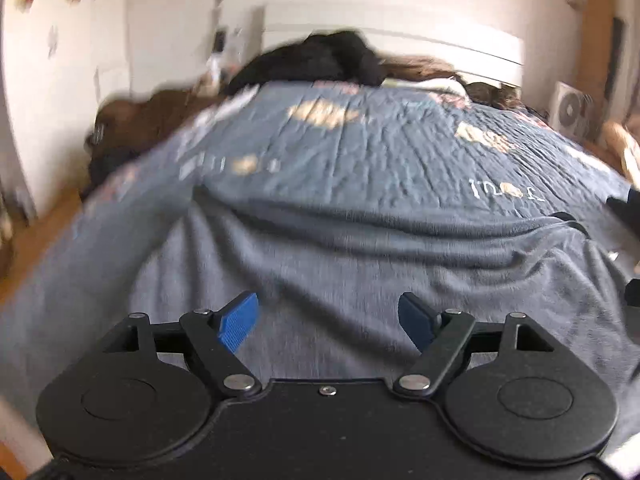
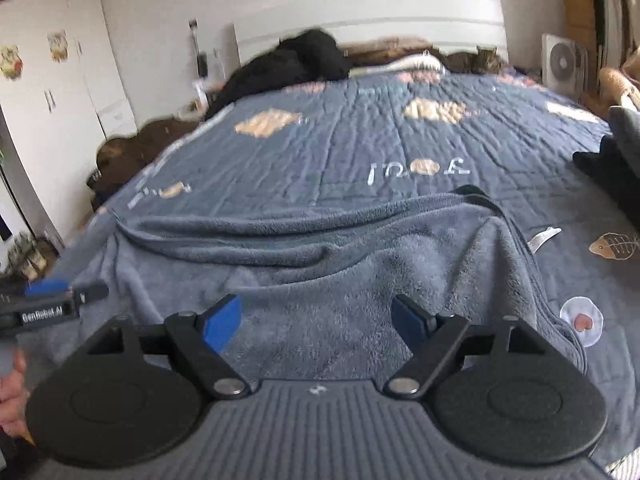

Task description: Fold clothes

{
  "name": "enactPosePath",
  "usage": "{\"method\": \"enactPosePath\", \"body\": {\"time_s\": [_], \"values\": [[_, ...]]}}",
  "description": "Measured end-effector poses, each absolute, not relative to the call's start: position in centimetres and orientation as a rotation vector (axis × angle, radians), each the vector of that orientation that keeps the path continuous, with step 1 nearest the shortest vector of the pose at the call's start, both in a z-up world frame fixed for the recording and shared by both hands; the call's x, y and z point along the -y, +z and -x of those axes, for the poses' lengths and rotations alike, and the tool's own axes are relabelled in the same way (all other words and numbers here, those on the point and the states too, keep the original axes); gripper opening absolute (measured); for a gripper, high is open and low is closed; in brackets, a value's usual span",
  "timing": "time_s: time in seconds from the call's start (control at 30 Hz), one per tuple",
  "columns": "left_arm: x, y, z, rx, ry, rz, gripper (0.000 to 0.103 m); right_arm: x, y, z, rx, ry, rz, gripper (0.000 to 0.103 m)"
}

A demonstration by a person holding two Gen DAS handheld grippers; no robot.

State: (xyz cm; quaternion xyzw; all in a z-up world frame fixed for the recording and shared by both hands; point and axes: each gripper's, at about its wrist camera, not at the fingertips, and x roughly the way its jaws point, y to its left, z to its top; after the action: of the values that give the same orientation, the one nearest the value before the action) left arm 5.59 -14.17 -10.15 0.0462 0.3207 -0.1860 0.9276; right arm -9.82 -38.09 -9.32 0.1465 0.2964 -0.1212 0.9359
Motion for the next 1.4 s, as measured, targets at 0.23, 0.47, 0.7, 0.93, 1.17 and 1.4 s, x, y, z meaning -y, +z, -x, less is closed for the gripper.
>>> {"method": "enactPosePath", "body": {"time_s": [0.23, 0.47, 0.7, 0.93, 1.17, 1.4], "values": [[13.9, -10.7, -4.3, -0.682, -0.417, -0.123, 0.078, 37.9, -10.5, 11.4, -0.594, -0.283, -0.25, 0.082], [12.0, -10.8, -3.3, -0.692, -0.346, -0.147, 0.084, 37.5, -11.5, 14.1, -0.6, -0.34, -0.328, 0.082], [10.6, -10.3, -0.9, -0.659, -0.386, -0.179, 0.089, 35.0, -10.1, 16.0, -0.603, -0.358, -0.328, 0.082], [10.7, -10.7, 0.4, -0.639, -0.431, -0.21, 0.09, 34.6, -9.1, 15.2, -0.601, -0.324, -0.303, 0.082], [11.3, -10.9, 1.0, -0.655, -0.499, -0.201, 0.09, 38.3, -8.4, 14.2, -0.574, -0.336, -0.214, 0.082], [12.9, -11.7, 0.3, -0.697, -0.576, -0.168, 0.09, 46.0, -8.7, 14.9, -0.616, -0.407, -0.22, 0.082]]}}
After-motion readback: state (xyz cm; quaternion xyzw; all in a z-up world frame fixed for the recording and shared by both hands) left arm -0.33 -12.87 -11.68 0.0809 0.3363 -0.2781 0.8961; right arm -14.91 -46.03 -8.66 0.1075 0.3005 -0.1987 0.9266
